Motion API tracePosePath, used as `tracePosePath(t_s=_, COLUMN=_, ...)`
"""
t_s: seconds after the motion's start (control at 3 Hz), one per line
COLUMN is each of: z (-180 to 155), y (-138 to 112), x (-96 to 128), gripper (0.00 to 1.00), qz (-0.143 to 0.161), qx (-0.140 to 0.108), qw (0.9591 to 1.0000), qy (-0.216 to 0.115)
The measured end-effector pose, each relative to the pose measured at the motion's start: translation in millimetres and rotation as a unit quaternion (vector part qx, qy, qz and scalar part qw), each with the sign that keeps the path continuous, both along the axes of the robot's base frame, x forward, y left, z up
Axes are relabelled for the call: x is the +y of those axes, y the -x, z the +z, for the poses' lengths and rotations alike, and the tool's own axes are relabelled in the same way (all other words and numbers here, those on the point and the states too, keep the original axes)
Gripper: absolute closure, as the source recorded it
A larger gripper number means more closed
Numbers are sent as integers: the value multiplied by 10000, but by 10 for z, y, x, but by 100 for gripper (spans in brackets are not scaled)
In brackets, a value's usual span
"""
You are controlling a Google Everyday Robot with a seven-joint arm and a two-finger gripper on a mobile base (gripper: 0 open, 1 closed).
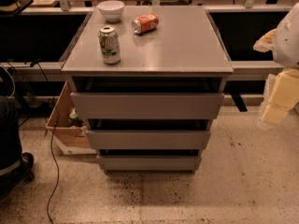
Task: Open bottom drawer
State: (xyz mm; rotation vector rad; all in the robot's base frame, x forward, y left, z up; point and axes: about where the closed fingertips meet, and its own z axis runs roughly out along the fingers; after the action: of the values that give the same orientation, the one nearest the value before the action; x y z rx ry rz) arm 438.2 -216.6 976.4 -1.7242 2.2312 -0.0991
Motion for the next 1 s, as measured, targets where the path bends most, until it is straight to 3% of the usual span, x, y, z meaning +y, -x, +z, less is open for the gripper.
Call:
tracePosePath(t_s=0.67, z=-166, y=4, x=20, gripper=0, qz=67, qx=-19, qw=9999, qy=-104)
tracePosePath(t_s=1.0, z=-745, y=-42, x=107, gripper=0, qz=210, qx=192, qw=9984, qy=-481)
